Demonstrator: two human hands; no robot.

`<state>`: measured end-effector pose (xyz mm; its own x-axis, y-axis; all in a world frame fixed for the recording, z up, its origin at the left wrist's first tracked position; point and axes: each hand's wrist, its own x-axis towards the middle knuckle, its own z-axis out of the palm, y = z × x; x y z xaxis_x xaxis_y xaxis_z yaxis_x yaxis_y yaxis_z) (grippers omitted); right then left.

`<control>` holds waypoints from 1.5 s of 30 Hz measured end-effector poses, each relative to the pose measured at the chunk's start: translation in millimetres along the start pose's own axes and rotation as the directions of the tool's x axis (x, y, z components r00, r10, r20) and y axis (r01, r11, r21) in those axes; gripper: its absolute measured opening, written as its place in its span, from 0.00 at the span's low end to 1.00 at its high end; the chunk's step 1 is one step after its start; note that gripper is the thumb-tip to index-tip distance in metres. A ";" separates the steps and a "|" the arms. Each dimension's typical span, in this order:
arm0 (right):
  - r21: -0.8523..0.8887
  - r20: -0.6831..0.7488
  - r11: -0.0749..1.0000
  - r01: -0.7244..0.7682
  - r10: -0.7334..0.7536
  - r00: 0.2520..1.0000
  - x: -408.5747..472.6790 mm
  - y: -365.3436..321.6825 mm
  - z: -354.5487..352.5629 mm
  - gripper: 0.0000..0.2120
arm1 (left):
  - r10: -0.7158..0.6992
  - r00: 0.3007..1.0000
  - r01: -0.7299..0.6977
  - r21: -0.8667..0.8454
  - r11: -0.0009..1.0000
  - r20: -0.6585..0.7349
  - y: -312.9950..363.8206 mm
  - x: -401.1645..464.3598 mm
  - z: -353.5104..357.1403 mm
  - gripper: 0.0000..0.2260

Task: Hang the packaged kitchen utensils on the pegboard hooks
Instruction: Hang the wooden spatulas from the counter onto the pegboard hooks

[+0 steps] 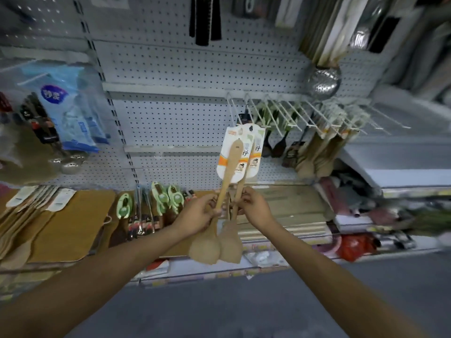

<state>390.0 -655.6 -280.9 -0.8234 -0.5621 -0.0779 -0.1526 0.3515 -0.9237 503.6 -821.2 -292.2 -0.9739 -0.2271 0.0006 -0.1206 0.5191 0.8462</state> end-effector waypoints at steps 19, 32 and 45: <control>0.130 -0.125 0.991 0.015 0.001 0.992 2.5 109.8 -297.4 0.05 | 0.068 0.996 -0.069 0.018 0.997 0.061 148.4 146.5 214.3 0.10; 0.184 -0.259 0.983 -0.010 0.059 0.964 56.5 156.7 -364.7 0.08 | 0.165 0.978 -0.172 0.047 0.984 0.125 172.5 247.4 266.3 0.09; 0.223 -0.342 0.967 -0.126 0.198 0.918 101.8 201.2 -426.1 0.11 | 0.179 0.964 -0.177 -0.031 0.984 0.197 174.0 301.8 290.2 0.10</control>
<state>42.5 -323.1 -314.8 -0.9735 -0.1905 -0.1266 0.0781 0.2434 -0.9668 132.9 -560.2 -299.5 -0.9982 0.0360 0.0475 0.0593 0.5253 0.8488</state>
